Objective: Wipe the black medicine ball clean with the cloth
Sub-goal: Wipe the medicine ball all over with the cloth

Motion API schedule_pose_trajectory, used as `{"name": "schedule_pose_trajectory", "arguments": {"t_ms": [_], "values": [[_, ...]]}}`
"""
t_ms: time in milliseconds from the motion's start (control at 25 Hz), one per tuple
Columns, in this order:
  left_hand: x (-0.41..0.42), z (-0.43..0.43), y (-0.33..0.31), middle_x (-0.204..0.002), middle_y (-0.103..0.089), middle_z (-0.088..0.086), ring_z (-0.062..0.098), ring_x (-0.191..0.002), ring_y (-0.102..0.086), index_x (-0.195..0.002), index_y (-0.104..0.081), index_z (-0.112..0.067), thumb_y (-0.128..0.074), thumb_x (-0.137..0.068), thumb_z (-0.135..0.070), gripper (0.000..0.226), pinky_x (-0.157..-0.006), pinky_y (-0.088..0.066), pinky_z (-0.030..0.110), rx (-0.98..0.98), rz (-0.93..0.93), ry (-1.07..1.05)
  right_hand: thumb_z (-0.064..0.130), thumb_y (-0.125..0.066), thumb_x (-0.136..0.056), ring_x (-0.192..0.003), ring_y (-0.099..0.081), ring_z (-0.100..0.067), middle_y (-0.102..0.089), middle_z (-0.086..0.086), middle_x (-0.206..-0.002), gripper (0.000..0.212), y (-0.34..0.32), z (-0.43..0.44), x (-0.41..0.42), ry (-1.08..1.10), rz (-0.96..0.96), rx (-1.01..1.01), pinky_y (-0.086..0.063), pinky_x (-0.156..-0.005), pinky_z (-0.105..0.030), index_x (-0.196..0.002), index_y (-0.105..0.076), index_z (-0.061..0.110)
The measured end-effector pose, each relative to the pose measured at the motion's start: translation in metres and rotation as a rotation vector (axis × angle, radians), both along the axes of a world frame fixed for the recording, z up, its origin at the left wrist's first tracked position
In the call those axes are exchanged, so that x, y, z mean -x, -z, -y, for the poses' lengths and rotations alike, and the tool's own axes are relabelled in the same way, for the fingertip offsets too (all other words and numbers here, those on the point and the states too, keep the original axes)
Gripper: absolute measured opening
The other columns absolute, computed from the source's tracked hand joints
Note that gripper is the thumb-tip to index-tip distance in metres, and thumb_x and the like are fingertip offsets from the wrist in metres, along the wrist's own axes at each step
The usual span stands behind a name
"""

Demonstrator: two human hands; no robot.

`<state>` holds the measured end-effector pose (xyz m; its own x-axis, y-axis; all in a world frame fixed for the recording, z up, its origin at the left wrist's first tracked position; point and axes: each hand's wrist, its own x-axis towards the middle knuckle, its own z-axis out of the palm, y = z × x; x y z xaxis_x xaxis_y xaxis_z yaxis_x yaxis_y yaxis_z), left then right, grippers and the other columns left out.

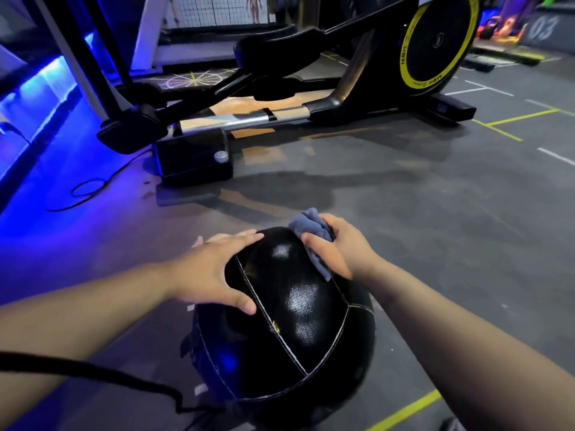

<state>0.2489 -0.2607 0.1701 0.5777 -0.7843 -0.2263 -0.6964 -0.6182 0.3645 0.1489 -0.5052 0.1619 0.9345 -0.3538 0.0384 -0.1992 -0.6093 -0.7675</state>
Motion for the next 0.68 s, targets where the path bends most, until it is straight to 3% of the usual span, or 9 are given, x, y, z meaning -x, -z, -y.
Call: {"name": "schedule_pose_trajectory", "arguments": {"t_ms": [120, 200, 320, 360, 440, 480, 520, 600, 680], "values": [[-0.003, 0.003, -0.002, -0.158, 0.0, -0.026, 0.0, -0.146, 0.002, -0.148, -0.007, -0.051, -0.069, -0.039, -0.085, 0.129, -0.116, 0.003, 0.061, -0.035, 0.024, -0.002, 0.034, -0.064, -0.085, -0.101, -0.062, -0.017, -0.063, 0.009, -0.095, 0.026, 0.005, -0.002, 0.008, 0.054, 0.03, 0.012, -0.045, -0.088, -0.027, -0.111, -0.064, 0.033], [-0.016, -0.005, -0.006, -0.157, -0.005, -0.024, 0.004, -0.147, -0.003, -0.148, -0.016, -0.048, -0.065, -0.044, -0.087, 0.122, -0.116, 0.0, 0.061, -0.007, 0.069, -0.054, 0.038, -0.062, -0.085, -0.102, -0.062, -0.021, -0.063, 0.001, -0.103, 0.026, 0.007, -0.004, 0.013, 0.117, 0.008, 0.043, -0.043, -0.084, -0.027, -0.108, -0.063, 0.028], [-0.036, -0.023, -0.019, -0.154, -0.036, -0.006, 0.019, -0.14, -0.036, -0.138, -0.046, -0.032, -0.041, -0.057, -0.092, 0.102, -0.113, -0.024, 0.057, 0.004, 0.421, -0.121, 0.041, -0.062, -0.084, -0.101, -0.06, -0.024, -0.061, -0.004, -0.107, 0.022, 0.013, -0.012, 0.03, 0.204, 0.019, 0.069, -0.042, -0.081, -0.028, -0.099, -0.06, 0.025], [-0.035, -0.022, -0.023, -0.143, -0.049, -0.001, 0.024, -0.13, -0.048, -0.128, -0.057, -0.025, -0.036, -0.062, -0.089, 0.094, -0.107, -0.035, 0.052, 0.104, 0.499, -0.137, 0.04, -0.062, -0.084, -0.101, -0.059, -0.023, -0.061, -0.004, -0.106, 0.021, 0.014, -0.017, 0.037, 0.221, 0.047, 0.077, -0.043, -0.083, -0.029, -0.098, -0.059, 0.025], [0.0, -0.002, -0.031, -0.119, -0.06, -0.001, 0.025, -0.11, -0.059, -0.111, -0.065, -0.021, -0.038, -0.074, -0.08, 0.075, -0.095, -0.046, 0.044, 0.399, 0.45, -0.137, 0.04, -0.062, -0.084, -0.102, -0.057, -0.024, -0.06, -0.004, -0.105, 0.021, 0.016, -0.024, 0.043, 0.247, 0.077, 0.092, -0.045, -0.088, -0.033, -0.097, -0.059, 0.024], [0.027, 0.011, -0.033, -0.119, -0.057, -0.003, 0.022, -0.11, -0.058, -0.115, -0.061, -0.023, -0.041, -0.074, -0.08, 0.073, -0.096, -0.046, 0.042, 0.42, 0.397, -0.085, 0.04, -0.062, -0.084, -0.104, -0.057, -0.025, -0.06, -0.006, -0.107, 0.022, 0.014, -0.025, 0.041, 0.256, 0.067, 0.094, -0.044, -0.089, -0.033, -0.099, -0.059, 0.024], [0.053, 0.024, -0.032, -0.128, -0.051, -0.004, 0.02, -0.118, -0.052, -0.126, -0.053, -0.027, -0.042, -0.07, -0.084, 0.081, -0.102, -0.042, 0.043, 0.314, 0.369, -0.01, 0.041, -0.061, -0.084, -0.106, -0.057, -0.027, -0.061, -0.008, -0.11, 0.026, 0.011, -0.025, 0.036, 0.266, 0.035, 0.093, -0.043, -0.09, -0.033, -0.103, -0.06, 0.024], [0.09, 0.038, -0.021, -0.155, -0.024, 0.002, 0.023, -0.142, -0.025, -0.149, -0.022, -0.027, -0.041, -0.056, -0.094, 0.116, -0.114, -0.025, 0.053, -0.039, 0.376, 0.084, 0.045, -0.059, -0.084, -0.11, -0.058, -0.033, -0.06, -0.011, -0.116, 0.033, 0.007, -0.024, 0.021, 0.277, -0.056, 0.089, -0.044, -0.092, -0.036, -0.11, -0.059, 0.024], [0.097, 0.034, -0.014, -0.161, 0.002, 0.004, 0.026, -0.148, 0.0, -0.153, 0.002, -0.025, -0.042, -0.049, -0.098, 0.135, -0.115, -0.014, 0.062, -0.217, 0.394, 0.055, 0.048, -0.058, -0.083, -0.111, -0.058, -0.035, -0.059, -0.011, -0.117, 0.035, 0.003, -0.027, 0.009, 0.248, -0.13, 0.098, -0.046, -0.094, -0.039, -0.11, -0.058, 0.026]]}}
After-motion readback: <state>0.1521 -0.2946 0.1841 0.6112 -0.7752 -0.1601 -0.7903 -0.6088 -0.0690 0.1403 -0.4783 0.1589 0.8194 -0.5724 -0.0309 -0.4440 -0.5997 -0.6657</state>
